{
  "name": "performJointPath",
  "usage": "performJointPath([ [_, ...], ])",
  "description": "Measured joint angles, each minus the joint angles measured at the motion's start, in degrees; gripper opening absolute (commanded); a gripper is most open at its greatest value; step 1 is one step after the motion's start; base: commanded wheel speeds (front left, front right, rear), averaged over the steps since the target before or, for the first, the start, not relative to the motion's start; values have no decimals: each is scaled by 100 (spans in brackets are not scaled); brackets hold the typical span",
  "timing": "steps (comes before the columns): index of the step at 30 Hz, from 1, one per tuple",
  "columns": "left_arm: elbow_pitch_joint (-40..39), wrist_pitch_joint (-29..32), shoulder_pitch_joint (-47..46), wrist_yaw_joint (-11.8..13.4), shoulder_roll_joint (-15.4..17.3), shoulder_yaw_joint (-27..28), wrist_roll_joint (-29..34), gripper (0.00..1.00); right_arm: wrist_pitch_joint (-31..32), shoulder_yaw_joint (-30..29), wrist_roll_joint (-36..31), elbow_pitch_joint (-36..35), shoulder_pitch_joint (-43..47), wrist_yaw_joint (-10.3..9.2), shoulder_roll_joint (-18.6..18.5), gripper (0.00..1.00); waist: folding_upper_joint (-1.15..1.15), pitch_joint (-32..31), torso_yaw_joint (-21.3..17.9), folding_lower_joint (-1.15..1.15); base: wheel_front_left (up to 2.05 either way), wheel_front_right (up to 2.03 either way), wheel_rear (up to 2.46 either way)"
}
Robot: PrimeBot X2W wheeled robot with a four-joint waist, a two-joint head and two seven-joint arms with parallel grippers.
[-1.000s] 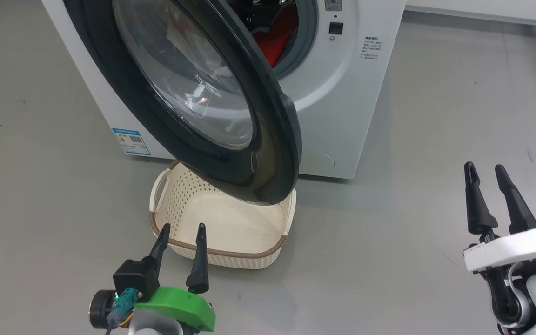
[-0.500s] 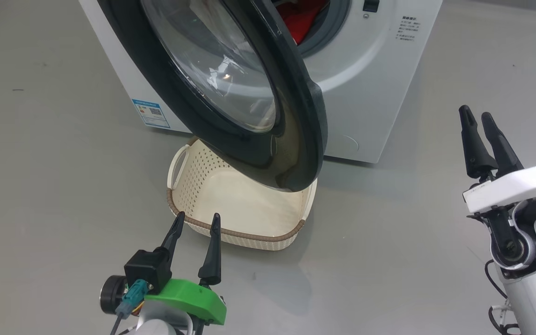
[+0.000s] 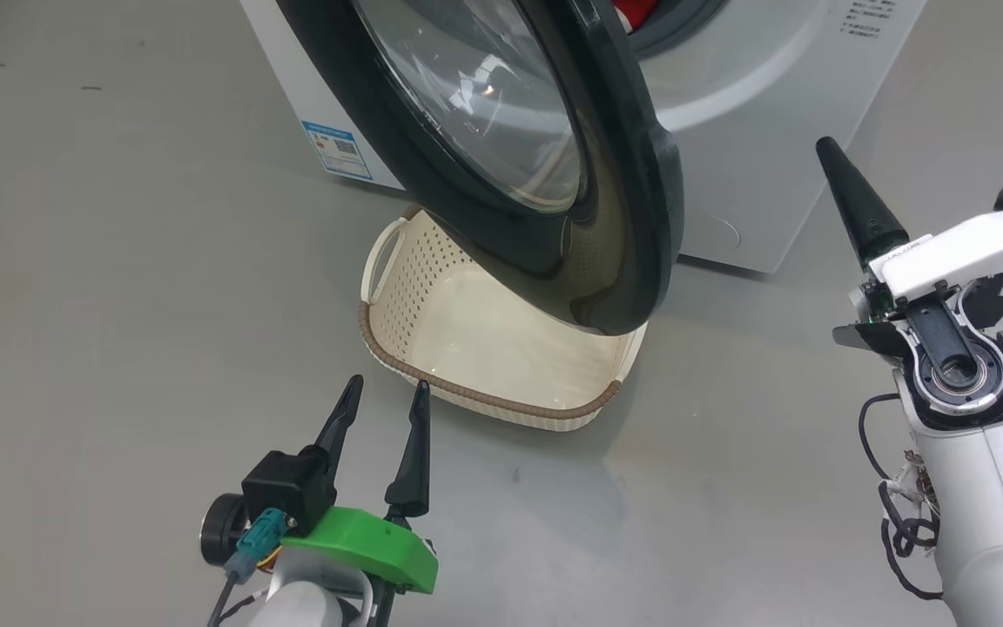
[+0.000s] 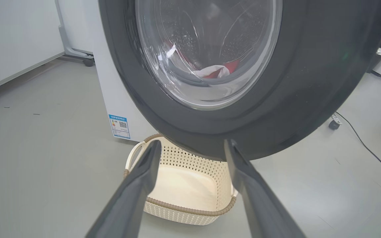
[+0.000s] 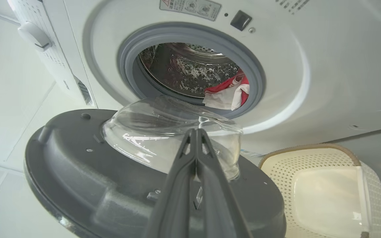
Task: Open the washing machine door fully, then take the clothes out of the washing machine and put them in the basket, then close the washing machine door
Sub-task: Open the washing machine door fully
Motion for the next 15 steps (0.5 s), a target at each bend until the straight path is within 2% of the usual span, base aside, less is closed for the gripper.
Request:
performJointPath([
  [7, -42, 0, -107, 0, -2, -32, -77, 100, 828, -76, 870, 298, -231, -347, 120, 0, 0, 167, 233, 0, 0, 0, 0],
  [15, -43, 0, -108, 0, -3, -12, -80, 100, 1523, -52, 1412, 423, -482, -658, 227, 0, 0, 234, 367, 0, 0, 0, 0],
])
